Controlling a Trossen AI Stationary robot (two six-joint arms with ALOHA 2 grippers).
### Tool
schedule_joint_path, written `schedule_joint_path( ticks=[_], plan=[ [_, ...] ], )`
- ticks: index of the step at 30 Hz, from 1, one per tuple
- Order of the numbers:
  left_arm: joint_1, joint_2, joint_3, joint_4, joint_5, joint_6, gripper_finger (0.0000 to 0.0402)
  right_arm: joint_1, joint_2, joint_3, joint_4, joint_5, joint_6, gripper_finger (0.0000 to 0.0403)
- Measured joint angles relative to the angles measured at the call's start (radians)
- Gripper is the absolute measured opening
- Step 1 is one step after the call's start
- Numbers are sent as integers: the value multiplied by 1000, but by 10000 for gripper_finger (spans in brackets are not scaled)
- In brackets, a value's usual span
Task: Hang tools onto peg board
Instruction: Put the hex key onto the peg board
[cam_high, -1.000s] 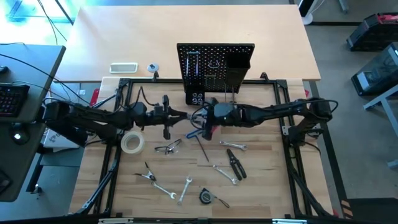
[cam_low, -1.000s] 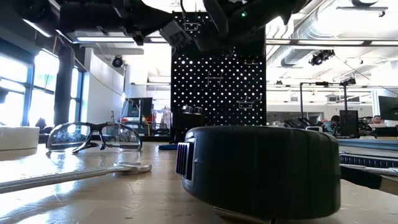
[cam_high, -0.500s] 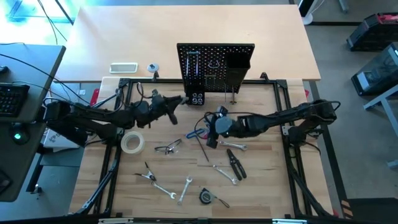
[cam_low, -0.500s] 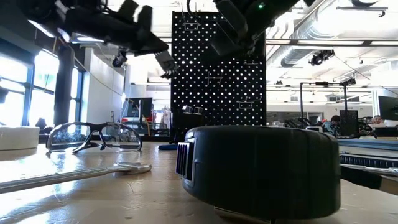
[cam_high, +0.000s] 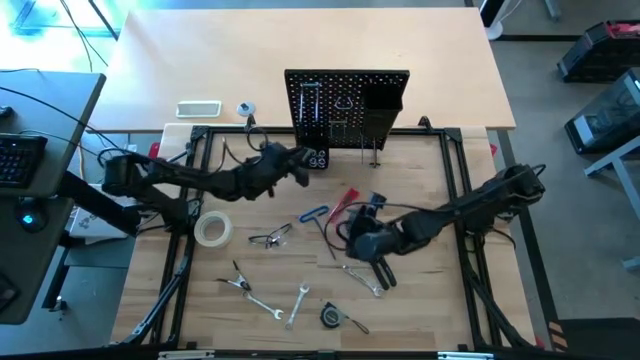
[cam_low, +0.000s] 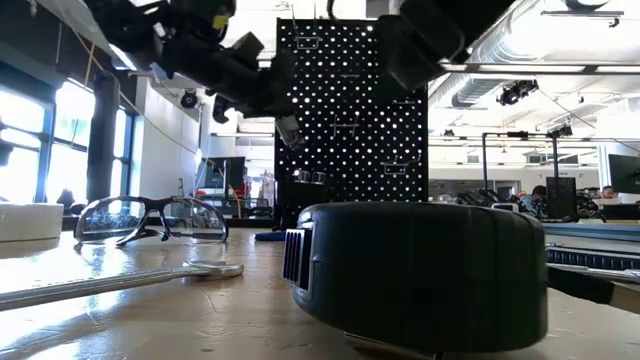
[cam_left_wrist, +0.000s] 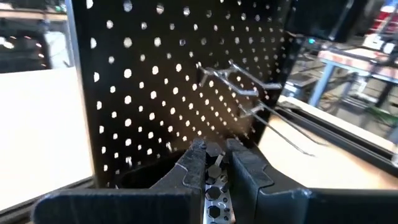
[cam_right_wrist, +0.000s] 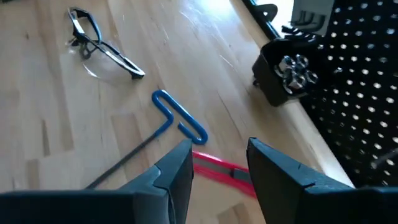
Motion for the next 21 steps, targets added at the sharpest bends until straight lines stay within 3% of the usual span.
schedule_joint_path(
  ticks=[10,21],
  plan=[
    [1,26,27,-52,-86,-81,29,91,0,-3,-158,140,132,147],
    [0,26,27,-69,-150,-134,29,107,0,-3,-161,156,151,147]
  ],
)
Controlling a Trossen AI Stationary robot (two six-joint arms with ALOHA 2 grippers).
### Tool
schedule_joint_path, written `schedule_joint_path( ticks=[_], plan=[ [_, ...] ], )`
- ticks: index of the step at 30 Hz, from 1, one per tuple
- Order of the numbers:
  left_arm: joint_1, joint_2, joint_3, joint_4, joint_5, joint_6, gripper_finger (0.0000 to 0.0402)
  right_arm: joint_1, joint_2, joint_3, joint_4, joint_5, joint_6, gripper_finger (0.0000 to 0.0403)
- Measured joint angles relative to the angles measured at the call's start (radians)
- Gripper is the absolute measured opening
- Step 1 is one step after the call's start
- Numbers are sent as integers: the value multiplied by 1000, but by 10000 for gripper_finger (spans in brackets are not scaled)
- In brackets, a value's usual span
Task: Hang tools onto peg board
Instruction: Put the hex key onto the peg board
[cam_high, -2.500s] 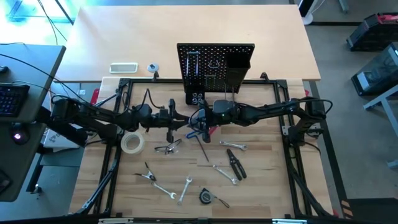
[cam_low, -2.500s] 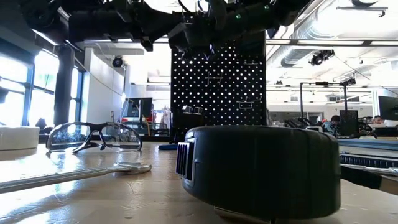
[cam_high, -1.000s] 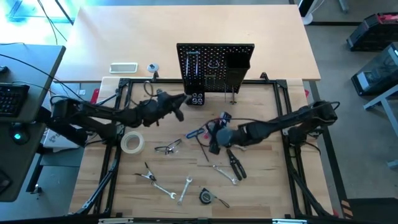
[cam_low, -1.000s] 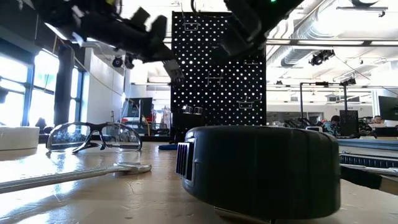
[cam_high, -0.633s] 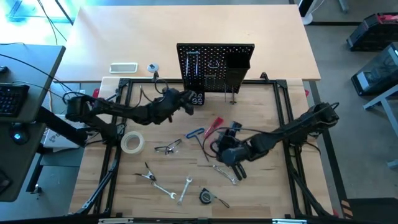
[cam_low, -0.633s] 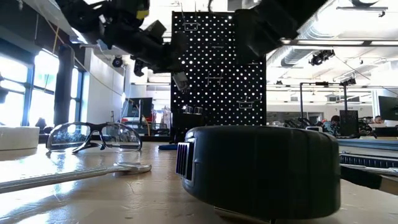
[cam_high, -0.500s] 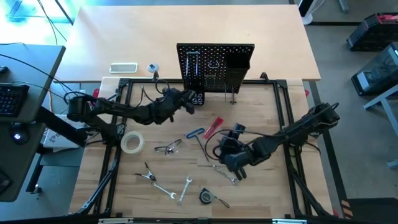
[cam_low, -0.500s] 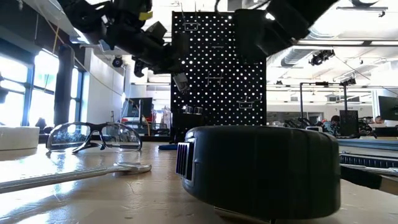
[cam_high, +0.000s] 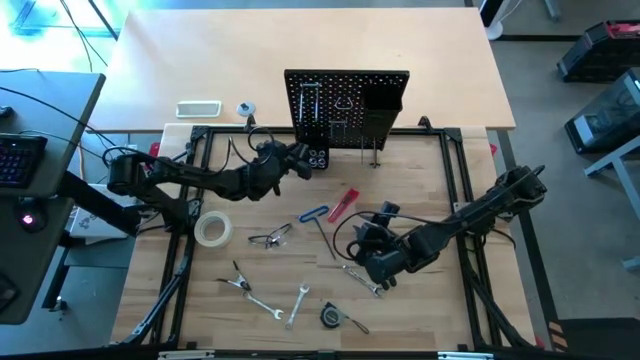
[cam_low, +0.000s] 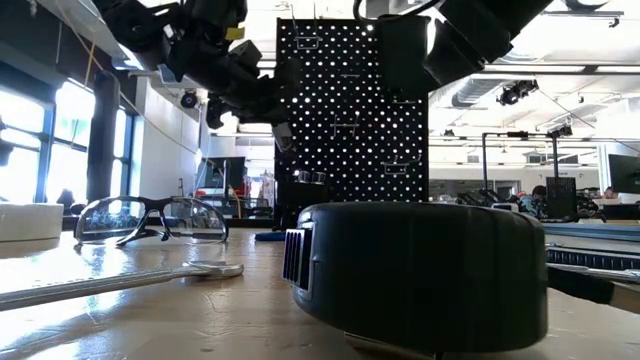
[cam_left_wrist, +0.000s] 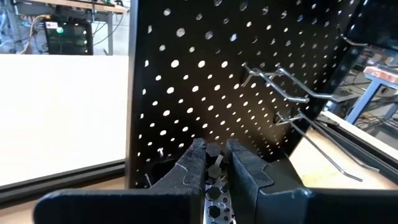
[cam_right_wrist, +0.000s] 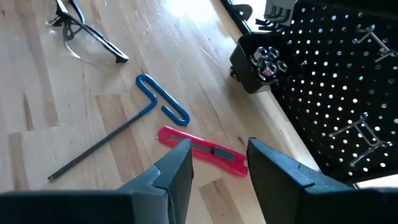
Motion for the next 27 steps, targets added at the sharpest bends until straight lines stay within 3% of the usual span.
schedule_joint_path(
  ticks=[12,27],
  plan=[
    [13,84,17,-11,-6,-108,29,1,0,0,3,6,0,147],
    [34,159,90,-89,-39,-114,38,36,0,0,-4,8,5,147]
  ],
)
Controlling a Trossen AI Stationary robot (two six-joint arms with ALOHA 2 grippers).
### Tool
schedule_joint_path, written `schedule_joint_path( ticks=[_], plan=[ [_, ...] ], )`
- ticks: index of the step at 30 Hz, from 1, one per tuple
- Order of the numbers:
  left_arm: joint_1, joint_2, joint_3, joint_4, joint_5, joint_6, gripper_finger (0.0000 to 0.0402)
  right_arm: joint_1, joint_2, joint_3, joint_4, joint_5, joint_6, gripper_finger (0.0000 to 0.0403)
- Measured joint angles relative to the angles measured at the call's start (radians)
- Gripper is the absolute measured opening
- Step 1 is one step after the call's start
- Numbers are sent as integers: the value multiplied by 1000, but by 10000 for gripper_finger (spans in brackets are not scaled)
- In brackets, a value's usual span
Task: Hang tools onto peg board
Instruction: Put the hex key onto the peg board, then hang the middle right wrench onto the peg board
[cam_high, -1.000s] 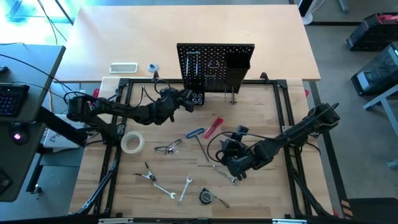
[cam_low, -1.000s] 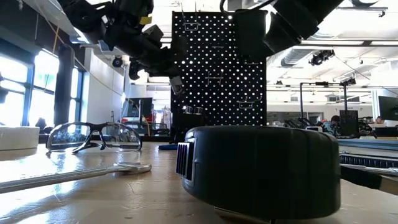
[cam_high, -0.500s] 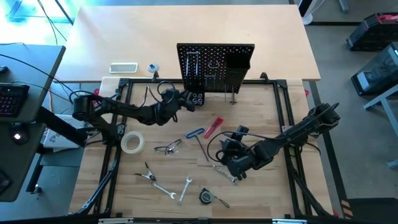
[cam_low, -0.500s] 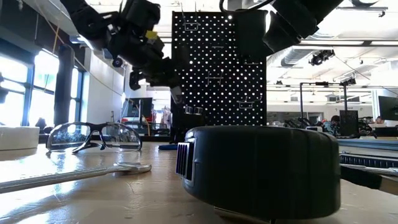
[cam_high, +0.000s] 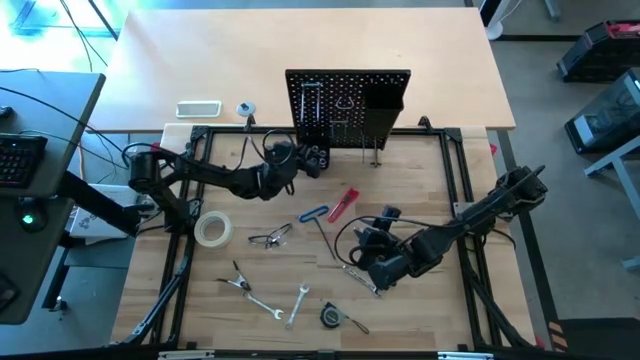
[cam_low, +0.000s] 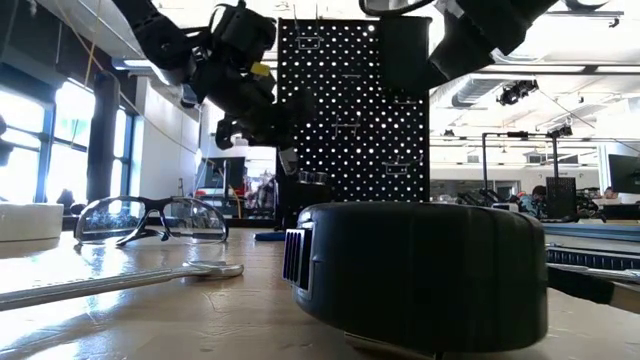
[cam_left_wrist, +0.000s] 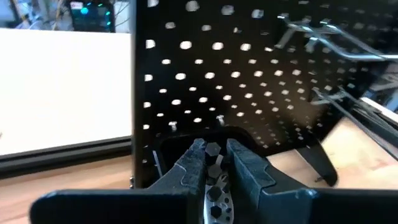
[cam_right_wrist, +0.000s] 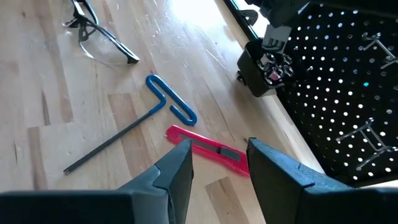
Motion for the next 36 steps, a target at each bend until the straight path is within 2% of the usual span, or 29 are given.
schedule_joint_path(
  ticks=[10,19,26,30,33,36],
  plan=[
    [6,0,0,5,50,-11,61,0,0,0,-1,7,0,147],
    [6,0,0,10,41,0,147,0,0,0,-1,7,3,147],
    [-20,-91,-2,0,64,185,193,10,0,0,-35,-15,30,147],
    [-78,-208,-2,-36,164,344,197,27,0,-1,-111,-74,94,147],
    [-139,-309,-1,-130,309,424,196,40,0,-33,-116,-162,131,147],
    [-212,-406,-1,-271,469,441,195,53,0,-92,-61,-274,159,147]
  ],
)
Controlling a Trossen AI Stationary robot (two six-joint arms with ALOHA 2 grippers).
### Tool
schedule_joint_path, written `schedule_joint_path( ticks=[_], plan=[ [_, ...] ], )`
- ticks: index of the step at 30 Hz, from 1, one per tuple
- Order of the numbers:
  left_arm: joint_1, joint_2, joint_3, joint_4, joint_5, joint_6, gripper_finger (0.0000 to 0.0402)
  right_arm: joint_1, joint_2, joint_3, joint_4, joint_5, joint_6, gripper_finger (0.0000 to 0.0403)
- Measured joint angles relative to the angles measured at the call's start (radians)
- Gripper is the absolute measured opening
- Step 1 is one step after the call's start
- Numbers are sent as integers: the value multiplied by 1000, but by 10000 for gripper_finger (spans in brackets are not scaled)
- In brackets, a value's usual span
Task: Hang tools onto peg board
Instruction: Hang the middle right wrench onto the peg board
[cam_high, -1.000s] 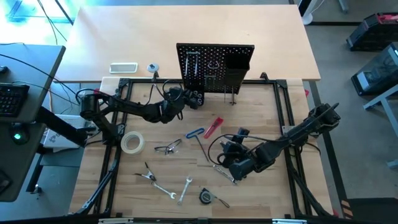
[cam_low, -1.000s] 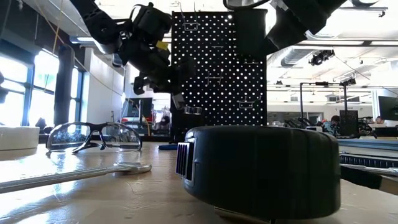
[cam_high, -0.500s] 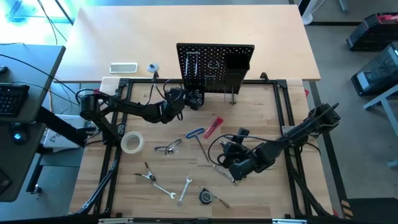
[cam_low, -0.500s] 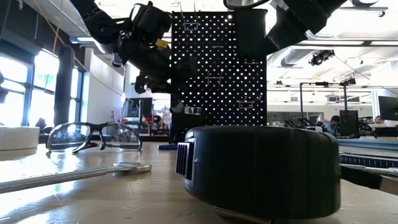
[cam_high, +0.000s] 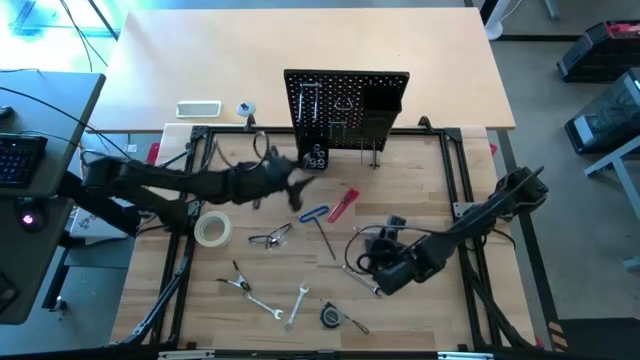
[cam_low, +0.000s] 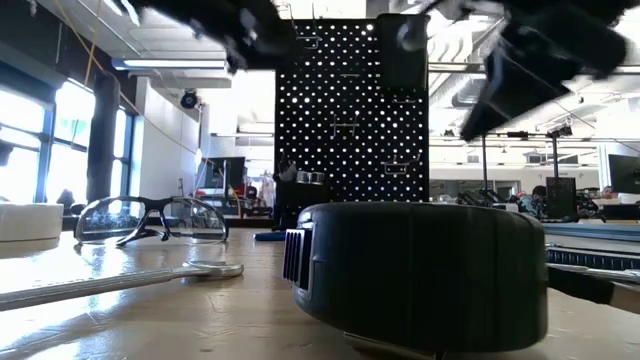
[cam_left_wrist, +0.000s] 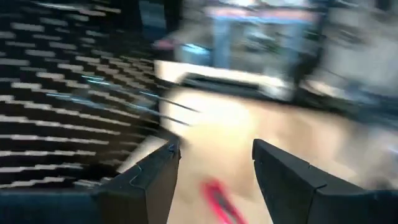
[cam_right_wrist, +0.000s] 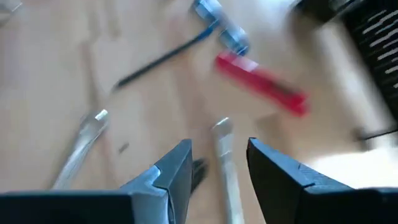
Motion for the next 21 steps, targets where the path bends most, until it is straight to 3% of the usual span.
schedule_joint_path(
  ticks=[2,5,11,15,21],
  plan=[
    [-58,-55,0,-106,69,-13,195,8,0,-53,64,-84,19,147],
    [-154,-109,-1,-276,90,-42,195,21,1,-119,162,-144,51,147],
    [-340,-128,-92,-346,-11,-121,195,8,1,-166,212,-87,139,147],
    [-412,-85,-208,-193,-66,-154,195,-19,1,-167,340,-112,42,147],
    [-438,81,-346,253,-34,-106,195,-38,3,-167,540,-247,-79,147]
  ],
)
